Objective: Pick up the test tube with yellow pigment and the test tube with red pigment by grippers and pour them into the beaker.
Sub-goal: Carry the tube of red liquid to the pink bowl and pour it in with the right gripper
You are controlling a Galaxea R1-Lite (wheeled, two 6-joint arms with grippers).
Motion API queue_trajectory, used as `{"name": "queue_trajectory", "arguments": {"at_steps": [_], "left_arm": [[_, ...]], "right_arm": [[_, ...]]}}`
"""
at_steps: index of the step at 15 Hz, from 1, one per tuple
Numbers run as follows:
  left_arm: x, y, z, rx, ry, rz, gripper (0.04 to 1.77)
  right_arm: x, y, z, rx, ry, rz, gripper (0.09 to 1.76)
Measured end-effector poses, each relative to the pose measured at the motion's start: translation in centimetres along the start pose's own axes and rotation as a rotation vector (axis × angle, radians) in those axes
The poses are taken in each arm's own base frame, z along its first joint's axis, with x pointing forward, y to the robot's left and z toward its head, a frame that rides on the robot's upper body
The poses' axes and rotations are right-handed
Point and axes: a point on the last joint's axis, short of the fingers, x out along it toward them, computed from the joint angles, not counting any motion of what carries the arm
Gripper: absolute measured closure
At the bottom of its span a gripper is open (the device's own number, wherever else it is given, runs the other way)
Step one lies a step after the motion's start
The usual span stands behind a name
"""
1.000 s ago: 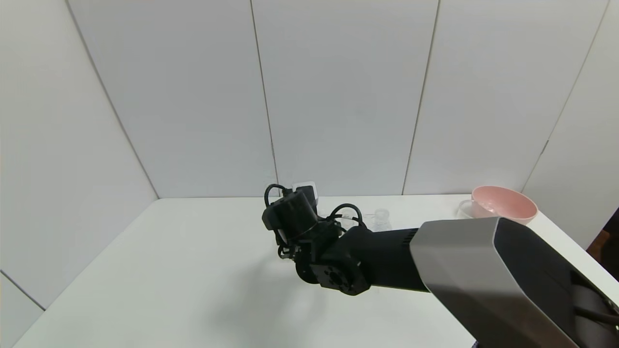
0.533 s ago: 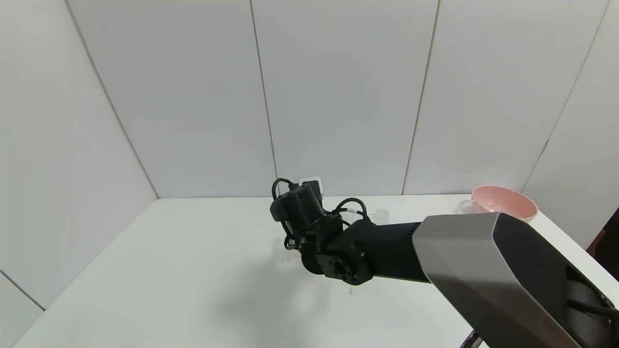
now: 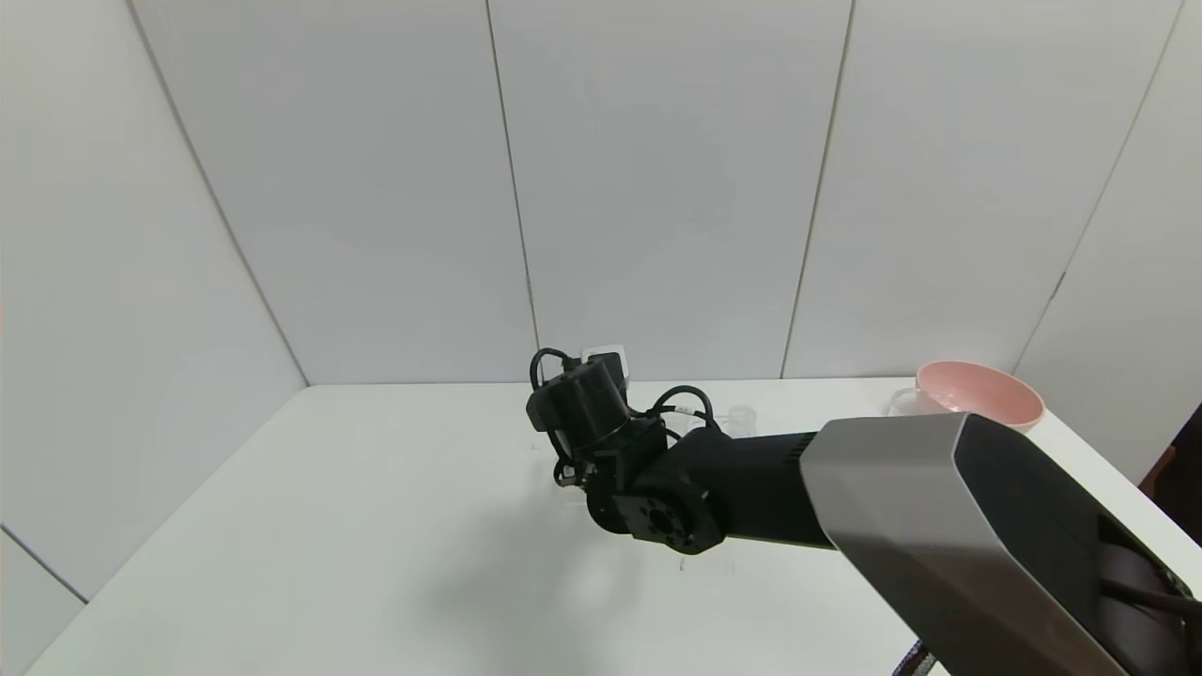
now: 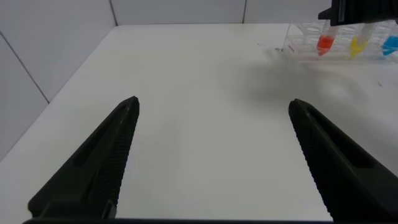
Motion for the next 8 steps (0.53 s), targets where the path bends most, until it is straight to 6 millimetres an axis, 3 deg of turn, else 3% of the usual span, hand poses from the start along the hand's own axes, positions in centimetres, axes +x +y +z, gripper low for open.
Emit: {"name": "queue_trajectory", "arguments": {"at_steps": [8], "left_arm": [[0.0,0.0,0.0,0.0,0.0,0.0,0.09]], "right_arm": [[0.04,-0.52,0.5,0.01,-0.005,-0.006,1.32]]}}
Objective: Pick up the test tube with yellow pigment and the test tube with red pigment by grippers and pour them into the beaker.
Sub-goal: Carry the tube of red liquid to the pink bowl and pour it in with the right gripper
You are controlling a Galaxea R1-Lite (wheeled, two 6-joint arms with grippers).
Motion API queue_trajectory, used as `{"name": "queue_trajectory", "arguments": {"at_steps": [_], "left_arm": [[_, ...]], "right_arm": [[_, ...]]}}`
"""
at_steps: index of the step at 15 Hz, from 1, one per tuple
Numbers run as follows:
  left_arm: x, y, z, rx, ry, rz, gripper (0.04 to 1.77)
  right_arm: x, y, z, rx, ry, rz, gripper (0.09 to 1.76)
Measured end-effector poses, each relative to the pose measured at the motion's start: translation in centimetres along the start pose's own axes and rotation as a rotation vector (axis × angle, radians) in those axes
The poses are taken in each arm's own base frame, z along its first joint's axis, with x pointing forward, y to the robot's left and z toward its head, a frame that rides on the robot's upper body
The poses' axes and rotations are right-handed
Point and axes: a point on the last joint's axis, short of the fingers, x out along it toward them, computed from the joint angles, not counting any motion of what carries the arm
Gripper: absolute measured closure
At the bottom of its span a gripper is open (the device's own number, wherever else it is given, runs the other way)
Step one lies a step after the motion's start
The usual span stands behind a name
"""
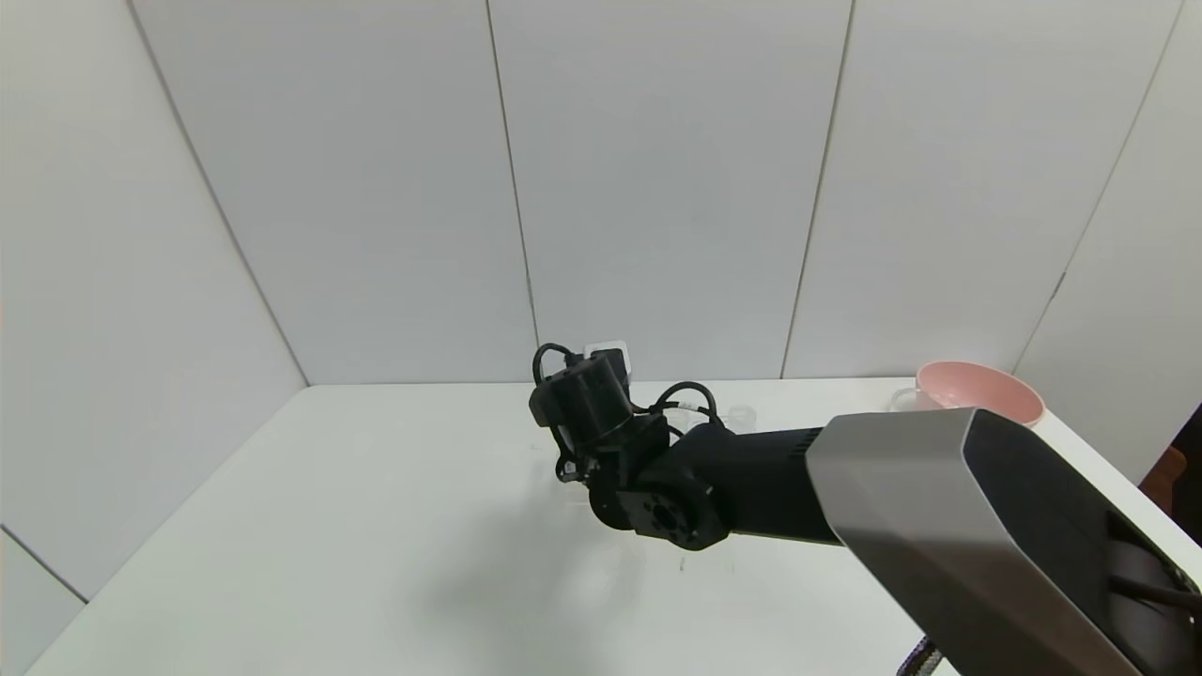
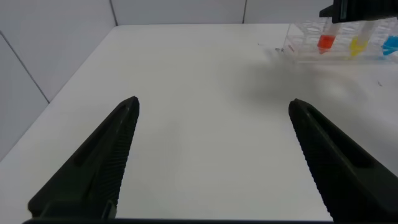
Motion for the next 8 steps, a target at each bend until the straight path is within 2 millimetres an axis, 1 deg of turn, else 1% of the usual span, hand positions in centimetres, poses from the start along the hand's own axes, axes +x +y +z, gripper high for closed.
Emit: {"name": "queue_trajectory", "arguments": {"at_steps": [2,4,8], "left_arm": [[0.0,0.0,0.0,0.0,0.0,0.0,0.09],[0.0,0.0,0.0,0.0,0.0,0.0,0.09],[0.0,0.0,0.0,0.0,0.0,0.0,0.09]], "right_arm": [[-0.2,-0.1,0.4,0.006,-0.006,0.003,1.32],[-0.8,-0.2,1.2,0.011,-0.018,0.016,1.32],[-2.9,-0.5,3.5,-0.011,-0.045,0.08,1.32]]}}
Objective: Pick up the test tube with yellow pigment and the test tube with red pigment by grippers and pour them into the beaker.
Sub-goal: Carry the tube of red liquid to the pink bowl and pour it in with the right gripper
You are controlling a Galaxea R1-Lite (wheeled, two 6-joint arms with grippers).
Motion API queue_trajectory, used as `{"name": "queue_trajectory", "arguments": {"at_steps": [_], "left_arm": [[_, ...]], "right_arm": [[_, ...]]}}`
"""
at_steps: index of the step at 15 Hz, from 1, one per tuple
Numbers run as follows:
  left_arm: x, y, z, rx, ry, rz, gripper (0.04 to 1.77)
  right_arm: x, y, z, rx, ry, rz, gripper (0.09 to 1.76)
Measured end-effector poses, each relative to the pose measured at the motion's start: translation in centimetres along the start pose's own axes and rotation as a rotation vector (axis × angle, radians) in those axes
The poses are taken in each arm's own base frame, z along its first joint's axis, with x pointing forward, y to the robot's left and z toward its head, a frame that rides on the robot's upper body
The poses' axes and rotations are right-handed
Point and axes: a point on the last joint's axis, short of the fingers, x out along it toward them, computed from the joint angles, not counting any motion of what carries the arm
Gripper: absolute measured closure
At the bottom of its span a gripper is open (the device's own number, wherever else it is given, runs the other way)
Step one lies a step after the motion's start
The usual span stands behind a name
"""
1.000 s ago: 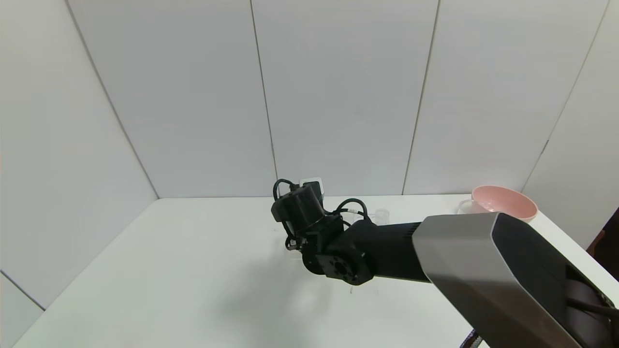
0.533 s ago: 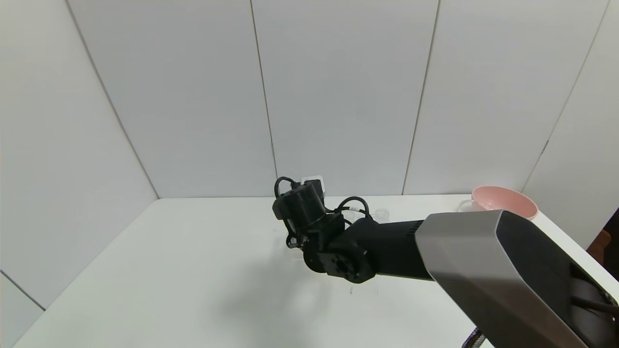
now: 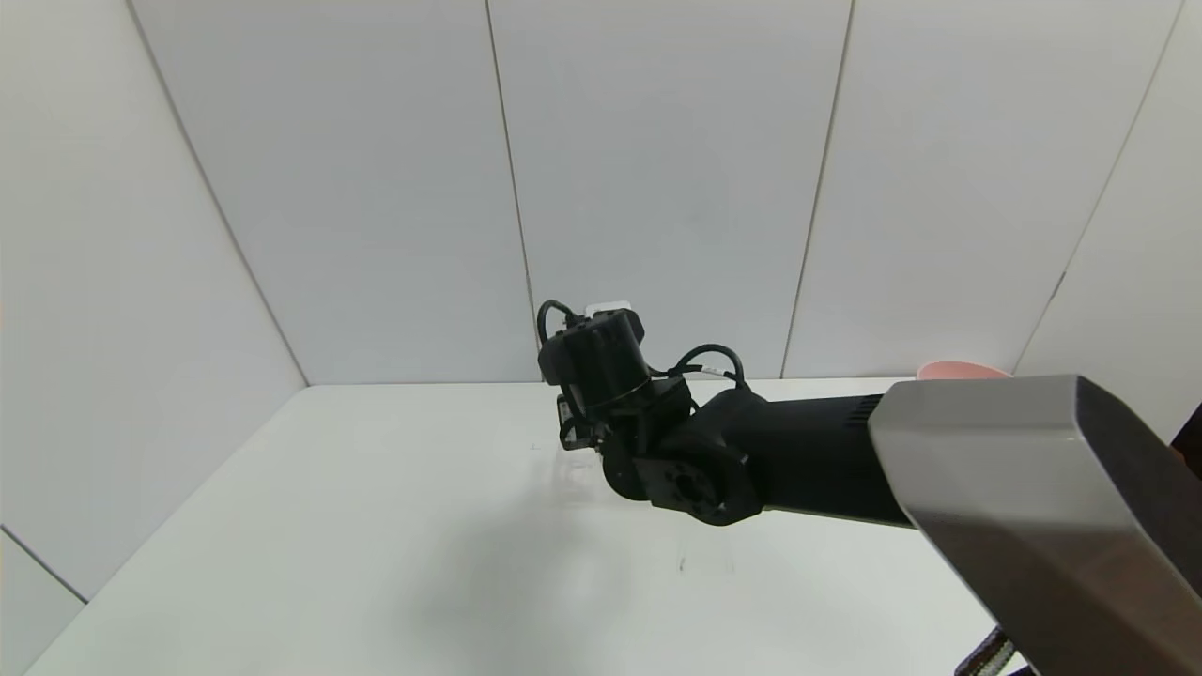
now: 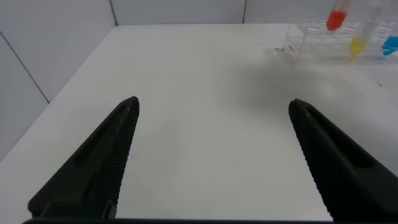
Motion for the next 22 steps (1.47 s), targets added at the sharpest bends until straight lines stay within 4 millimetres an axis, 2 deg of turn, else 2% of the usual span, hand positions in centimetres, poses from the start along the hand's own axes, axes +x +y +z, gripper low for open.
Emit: {"name": "queue_trajectory", "arguments": {"at_steps": [3,5,8,11,15,19,22], "left_arm": [[0.0,0.0,0.0,0.0,0.0,0.0,0.09],[0.0,0.0,0.0,0.0,0.0,0.0,0.09],[0.0,0.0,0.0,0.0,0.0,0.0,0.09],[0.0,0.0,0.0,0.0,0.0,0.0,0.09],[0.0,0.0,0.0,0.0,0.0,0.0,0.09],[0.0,0.0,0.0,0.0,0.0,0.0,0.09],[0.0,0.0,0.0,0.0,0.0,0.0,0.09]], "right_arm": [[-1.8,-0.4,1.8,-0.007,-0.018,0.055,1.32],[-2.8,-0.9,2.2,-0.029,-0.007,0.092,1.32],[-4.7,-2.0,1.7,-0.061,0.066,0.209,1.32],[-8.1,-4.4,0.5,-0.14,0.185,0.416,1.32],[-11.9,-10.6,-0.2,-0.197,0.19,0.493,1.32],[-13.6,-19.2,0.0,-0.222,0.153,0.587,1.32],[-14.7,-25.4,-0.4,-0.245,0.119,0.592,1.32]]}}
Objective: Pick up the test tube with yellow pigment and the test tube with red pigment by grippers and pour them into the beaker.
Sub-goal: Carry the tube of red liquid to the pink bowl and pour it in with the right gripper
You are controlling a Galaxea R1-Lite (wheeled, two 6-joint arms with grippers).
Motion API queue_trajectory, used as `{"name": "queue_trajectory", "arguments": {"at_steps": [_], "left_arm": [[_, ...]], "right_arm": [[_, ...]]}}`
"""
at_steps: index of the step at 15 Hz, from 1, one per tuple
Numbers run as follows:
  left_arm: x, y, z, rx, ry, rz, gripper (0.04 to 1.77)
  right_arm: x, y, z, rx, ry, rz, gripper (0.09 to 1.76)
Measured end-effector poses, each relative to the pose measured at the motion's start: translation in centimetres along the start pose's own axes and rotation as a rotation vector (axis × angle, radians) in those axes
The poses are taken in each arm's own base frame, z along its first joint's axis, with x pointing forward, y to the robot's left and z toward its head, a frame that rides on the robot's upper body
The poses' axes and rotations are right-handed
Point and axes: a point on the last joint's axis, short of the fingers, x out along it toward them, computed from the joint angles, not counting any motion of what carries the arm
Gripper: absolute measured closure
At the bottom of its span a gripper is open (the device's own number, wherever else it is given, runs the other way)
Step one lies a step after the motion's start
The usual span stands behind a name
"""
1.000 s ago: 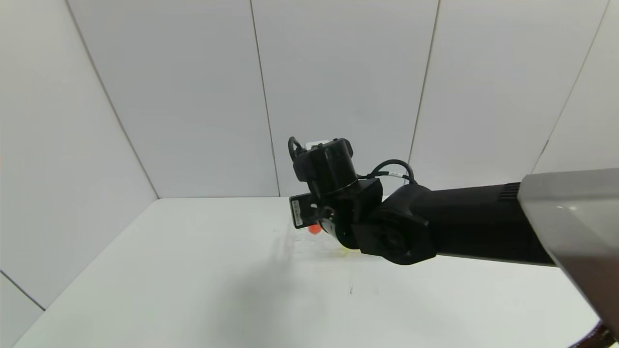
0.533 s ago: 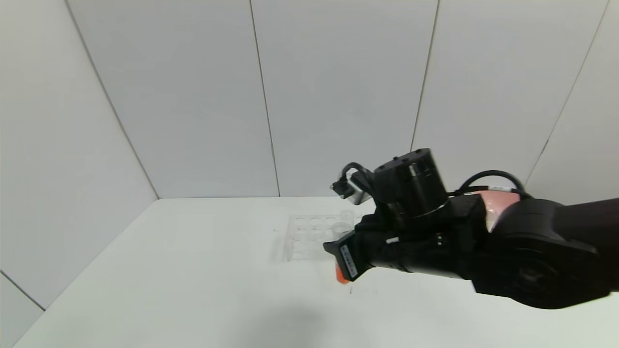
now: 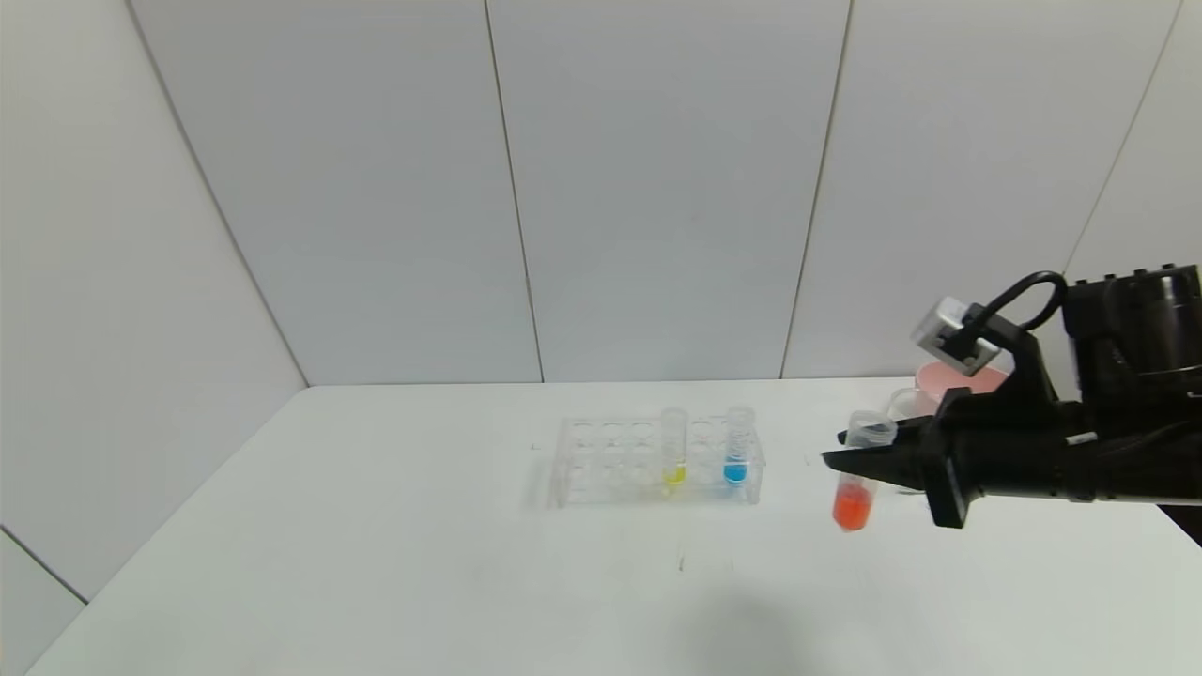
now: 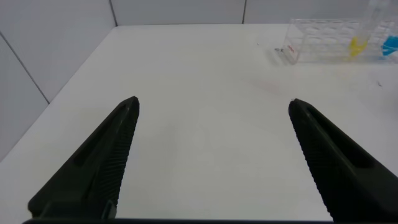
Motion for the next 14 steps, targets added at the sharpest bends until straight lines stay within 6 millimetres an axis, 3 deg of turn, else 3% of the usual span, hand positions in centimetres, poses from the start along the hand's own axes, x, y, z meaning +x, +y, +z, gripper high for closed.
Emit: {"name": "queue_trajectory", "arguments": {"at_steps": [4,9,14], "left_arm": [[0.0,0.0,0.0,0.0,0.0,0.0,0.09],[0.0,0.0,0.0,0.0,0.0,0.0,0.09],[0.0,0.0,0.0,0.0,0.0,0.0,0.09]], "right_arm": [[-3.2,-3.4,-2.0,-0.089,0.026,-0.102,1.32],[-4.7,-7.5,-3.6,-0.182,0.078,-0.222,1.32],[-5.7,-11.9,-2.9,-0.197,0.178,-0.297,1.32]]}}
